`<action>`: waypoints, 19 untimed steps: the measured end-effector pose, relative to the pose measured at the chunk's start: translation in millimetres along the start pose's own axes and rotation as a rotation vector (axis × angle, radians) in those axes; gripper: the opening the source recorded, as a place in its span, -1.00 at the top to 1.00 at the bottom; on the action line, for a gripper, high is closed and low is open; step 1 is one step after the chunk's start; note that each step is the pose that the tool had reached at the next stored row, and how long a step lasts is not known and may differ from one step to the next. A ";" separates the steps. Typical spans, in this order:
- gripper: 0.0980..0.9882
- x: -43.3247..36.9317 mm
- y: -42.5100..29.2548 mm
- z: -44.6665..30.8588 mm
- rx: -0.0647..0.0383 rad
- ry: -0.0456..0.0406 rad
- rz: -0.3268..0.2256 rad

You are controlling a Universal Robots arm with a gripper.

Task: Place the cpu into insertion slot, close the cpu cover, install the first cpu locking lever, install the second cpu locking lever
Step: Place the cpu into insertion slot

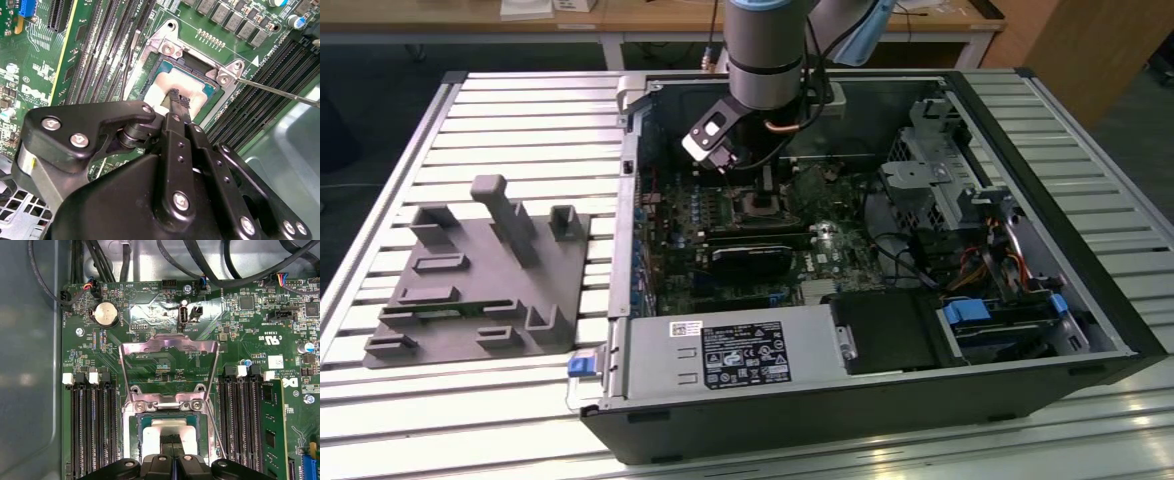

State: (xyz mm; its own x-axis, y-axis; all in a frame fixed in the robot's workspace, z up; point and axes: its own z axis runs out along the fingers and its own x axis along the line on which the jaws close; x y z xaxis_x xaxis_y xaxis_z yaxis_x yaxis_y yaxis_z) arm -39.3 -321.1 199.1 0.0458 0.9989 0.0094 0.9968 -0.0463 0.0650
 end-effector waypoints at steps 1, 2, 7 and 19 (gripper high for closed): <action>0.98 0.0 0.0 0.0 0.000 0.0001 0.000; 0.98 0.0 0.0 0.0 0.000 0.0001 0.000; 0.98 0.0 0.2 -2.9 0.000 0.0001 0.000; 0.98 0.3 1.8 -27.8 -0.001 0.0001 0.000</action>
State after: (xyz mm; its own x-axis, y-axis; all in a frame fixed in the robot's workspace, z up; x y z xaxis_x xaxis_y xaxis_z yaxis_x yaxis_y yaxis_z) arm -39.3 -321.1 226.9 0.0458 0.9989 0.0096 0.9968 -0.0463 0.0655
